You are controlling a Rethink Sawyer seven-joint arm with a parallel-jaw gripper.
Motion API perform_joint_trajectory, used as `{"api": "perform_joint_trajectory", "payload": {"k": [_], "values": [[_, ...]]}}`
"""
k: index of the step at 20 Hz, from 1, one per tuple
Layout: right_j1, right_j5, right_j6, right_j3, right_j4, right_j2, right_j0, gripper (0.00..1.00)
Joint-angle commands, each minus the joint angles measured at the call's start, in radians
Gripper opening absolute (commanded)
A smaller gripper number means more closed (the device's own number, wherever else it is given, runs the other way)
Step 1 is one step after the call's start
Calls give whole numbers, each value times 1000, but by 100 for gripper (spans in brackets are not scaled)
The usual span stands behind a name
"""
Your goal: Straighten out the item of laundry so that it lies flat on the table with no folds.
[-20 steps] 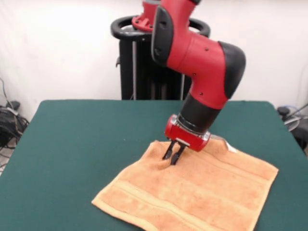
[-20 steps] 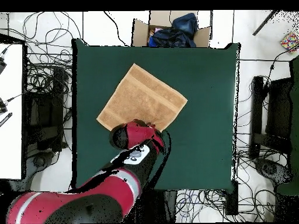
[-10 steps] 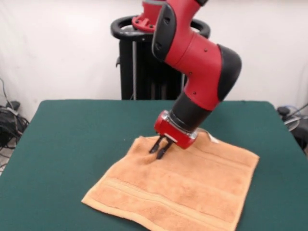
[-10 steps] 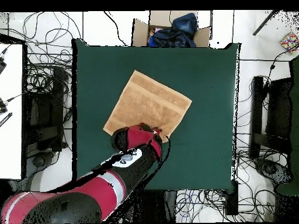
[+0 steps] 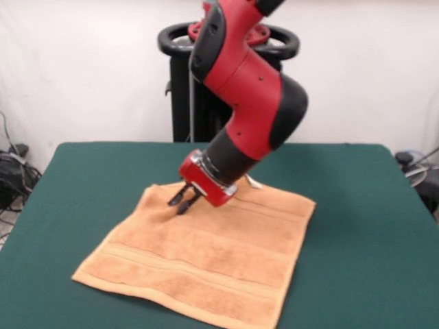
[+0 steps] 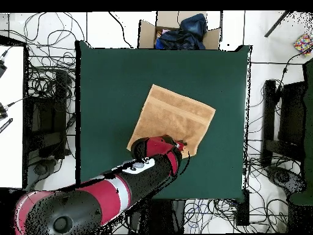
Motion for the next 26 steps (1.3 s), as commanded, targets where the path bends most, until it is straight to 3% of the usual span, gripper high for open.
{"api": "perform_joint_trajectory", "payload": {"k": [1,3,5,7,9,12,13,16,20,26], "values": [[157,-1,262,2,85,4,-33,0],[163,-35,244,-12,86,17,-65,0],[124,-111,210,-5,53,99,-139,0],[41,-176,142,19,-35,227,-254,0],[-21,-167,56,20,-122,308,-338,0],[-52,-132,8,6,-198,357,-392,0],[-52,-127,33,-7,-234,357,-393,100],[-88,-98,32,10,-250,374,-407,100],[-207,-18,-6,63,-333,449,-470,100],[-294,56,-45,98,-422,558,-564,100]]}}
